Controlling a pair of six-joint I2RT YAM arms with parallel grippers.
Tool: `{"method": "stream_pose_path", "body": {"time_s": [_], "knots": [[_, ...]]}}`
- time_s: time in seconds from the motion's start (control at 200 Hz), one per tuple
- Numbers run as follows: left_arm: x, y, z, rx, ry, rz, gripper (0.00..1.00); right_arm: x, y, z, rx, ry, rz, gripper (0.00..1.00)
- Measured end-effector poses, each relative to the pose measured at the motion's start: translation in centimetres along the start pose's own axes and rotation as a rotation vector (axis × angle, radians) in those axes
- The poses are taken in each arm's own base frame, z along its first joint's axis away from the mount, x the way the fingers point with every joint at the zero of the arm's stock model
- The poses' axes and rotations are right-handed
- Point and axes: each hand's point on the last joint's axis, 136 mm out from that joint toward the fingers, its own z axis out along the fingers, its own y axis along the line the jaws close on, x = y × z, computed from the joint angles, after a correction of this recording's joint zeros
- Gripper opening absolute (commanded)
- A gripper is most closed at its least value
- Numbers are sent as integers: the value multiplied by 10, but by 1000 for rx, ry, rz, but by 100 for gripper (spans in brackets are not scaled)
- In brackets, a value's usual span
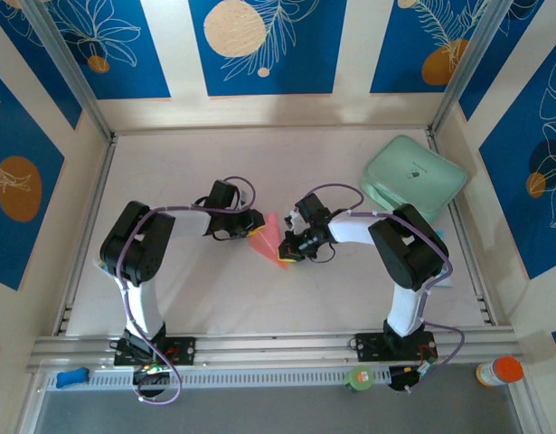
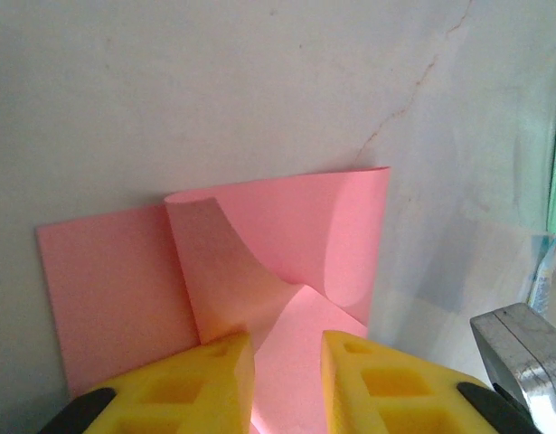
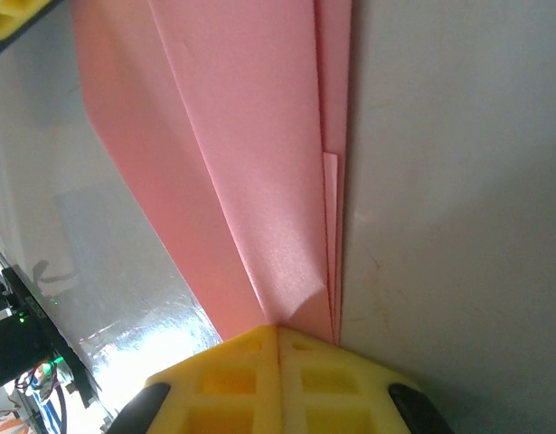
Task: Fold a paper plane with a square sheet of paper (pick it up from the middle)
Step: Fourth fold the wing at the center of the table.
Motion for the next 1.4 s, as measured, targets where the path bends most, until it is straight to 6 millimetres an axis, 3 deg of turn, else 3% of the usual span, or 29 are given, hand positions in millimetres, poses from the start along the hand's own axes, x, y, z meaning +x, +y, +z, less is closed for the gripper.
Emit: {"method": "stream_pose_path", "body": {"time_s": [0.16,0.42,0.585,0.665,0.81,0.935,1.116,1.401], "knots": [[-10,3,-2,-5,0,7,29,0,0,0,0,-2,-2,0],[-70,27,-22,-83,-128,9,30,0,0,-1,2,-7,-4,0],[-88,23,-35,-87,-171,26,31,-2,0,-2,8,-14,-17,0],[-84,10,-44,-67,-181,45,31,-3,1,-2,9,-16,-29,0],[-63,-34,-68,12,-205,113,29,-3,1,-4,20,-4,-56,0],[-30,-61,-60,65,-157,160,26,-3,1,-4,28,10,-90,0],[11,-53,-32,39,-48,144,22,-2,1,-5,36,24,-114,0],[25,-20,-14,-22,4,93,20,-1,0,-7,31,34,-128,0]]}}
